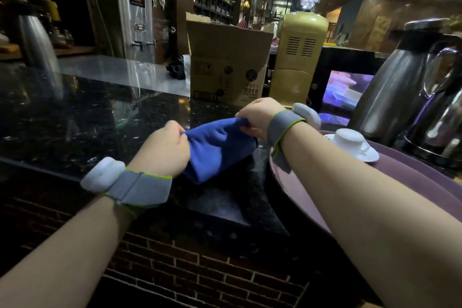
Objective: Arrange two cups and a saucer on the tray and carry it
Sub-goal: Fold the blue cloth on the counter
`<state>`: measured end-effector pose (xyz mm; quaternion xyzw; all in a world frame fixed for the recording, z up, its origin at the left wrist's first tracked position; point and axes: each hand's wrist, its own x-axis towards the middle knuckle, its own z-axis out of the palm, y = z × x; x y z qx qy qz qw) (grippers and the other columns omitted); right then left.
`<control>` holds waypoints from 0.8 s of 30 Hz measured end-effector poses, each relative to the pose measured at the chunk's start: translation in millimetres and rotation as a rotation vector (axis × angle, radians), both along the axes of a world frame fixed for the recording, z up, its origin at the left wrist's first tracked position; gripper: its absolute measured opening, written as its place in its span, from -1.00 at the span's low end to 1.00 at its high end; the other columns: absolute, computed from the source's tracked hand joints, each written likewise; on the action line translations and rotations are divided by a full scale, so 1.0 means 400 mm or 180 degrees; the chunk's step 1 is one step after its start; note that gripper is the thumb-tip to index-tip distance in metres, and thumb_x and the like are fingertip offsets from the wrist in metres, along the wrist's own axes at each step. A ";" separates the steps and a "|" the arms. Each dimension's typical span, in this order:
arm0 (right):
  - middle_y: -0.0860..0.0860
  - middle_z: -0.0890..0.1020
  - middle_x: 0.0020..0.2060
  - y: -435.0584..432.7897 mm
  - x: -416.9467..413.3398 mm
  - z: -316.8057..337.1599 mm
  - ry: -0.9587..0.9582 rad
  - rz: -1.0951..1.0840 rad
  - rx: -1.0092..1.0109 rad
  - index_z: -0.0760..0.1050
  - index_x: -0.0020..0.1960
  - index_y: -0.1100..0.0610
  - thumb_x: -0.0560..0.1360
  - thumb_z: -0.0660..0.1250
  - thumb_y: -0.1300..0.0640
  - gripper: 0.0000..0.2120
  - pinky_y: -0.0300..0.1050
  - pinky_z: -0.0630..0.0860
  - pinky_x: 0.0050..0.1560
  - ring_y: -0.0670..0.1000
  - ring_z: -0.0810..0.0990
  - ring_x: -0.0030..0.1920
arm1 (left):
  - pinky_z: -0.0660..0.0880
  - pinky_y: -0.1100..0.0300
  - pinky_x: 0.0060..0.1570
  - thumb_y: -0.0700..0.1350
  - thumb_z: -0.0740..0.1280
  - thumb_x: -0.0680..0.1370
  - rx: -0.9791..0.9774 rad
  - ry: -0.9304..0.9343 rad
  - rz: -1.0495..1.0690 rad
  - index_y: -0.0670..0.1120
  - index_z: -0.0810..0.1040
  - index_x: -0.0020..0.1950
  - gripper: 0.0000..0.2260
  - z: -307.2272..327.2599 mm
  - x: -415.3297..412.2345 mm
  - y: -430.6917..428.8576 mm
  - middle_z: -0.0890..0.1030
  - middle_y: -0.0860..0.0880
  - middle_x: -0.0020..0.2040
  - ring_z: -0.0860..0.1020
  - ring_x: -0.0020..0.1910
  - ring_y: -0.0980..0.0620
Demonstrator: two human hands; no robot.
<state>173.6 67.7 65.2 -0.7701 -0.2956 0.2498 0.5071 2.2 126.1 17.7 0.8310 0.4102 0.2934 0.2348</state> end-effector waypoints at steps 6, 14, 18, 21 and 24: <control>0.17 0.52 -0.05 0.057 0.013 -0.061 -0.0301 0.0074 -0.0295 0.45 0.25 0.37 0.47 0.30 0.26 -0.63 -0.03 0.59 0.13 0.08 0.54 -0.05 | 0.37 -0.07 0.10 -0.21 0.11 0.56 0.0441 0.1053 0.0376 -0.25 0.39 0.17 -0.77 -0.037 0.015 0.039 0.48 -0.35 0.18 0.47 0.17 -0.34; 0.05 0.54 0.31 0.011 0.010 -0.048 -0.1735 0.0574 -0.1497 0.45 0.35 0.08 0.47 0.32 0.19 -0.56 -0.17 0.40 0.27 0.07 0.50 0.30 | 0.39 -0.04 0.19 0.10 0.18 0.51 0.0418 0.1111 0.0122 -0.19 0.36 0.26 -0.54 -0.037 0.015 0.029 0.46 -0.33 0.23 0.45 0.22 -0.34; 0.12 0.53 0.29 0.002 -0.015 -0.035 -0.1927 0.0594 -0.1795 0.43 0.33 0.14 0.50 0.23 0.22 -0.60 -0.10 0.46 0.15 0.12 0.51 0.28 | 0.47 -0.05 0.10 -0.12 0.26 0.44 0.0455 0.0990 -0.0146 -0.12 0.45 0.15 -0.71 -0.026 0.033 0.058 0.49 -0.29 0.12 0.51 0.09 -0.30; 0.19 0.45 0.34 -0.004 -0.015 -0.019 -0.1836 0.0274 -0.1917 0.24 0.43 0.26 0.52 0.21 0.19 -0.50 -0.04 0.47 0.21 0.17 0.47 0.32 | 0.46 -0.05 0.09 -0.23 0.26 0.43 0.0712 0.0916 -0.0292 -0.09 0.49 0.12 -0.73 0.002 0.071 0.096 0.47 -0.27 0.09 0.50 0.08 -0.30; 0.21 0.39 0.37 -0.012 -0.024 -0.022 -0.1558 0.0119 -0.1713 0.05 0.49 0.21 0.47 0.23 0.21 -0.35 0.09 0.50 0.23 0.22 0.43 0.33 | 0.44 -0.04 0.11 -0.28 0.24 0.43 0.1045 0.0929 -0.0405 -0.06 0.52 0.15 -0.69 0.023 0.111 0.129 0.48 -0.25 0.10 0.49 0.11 -0.29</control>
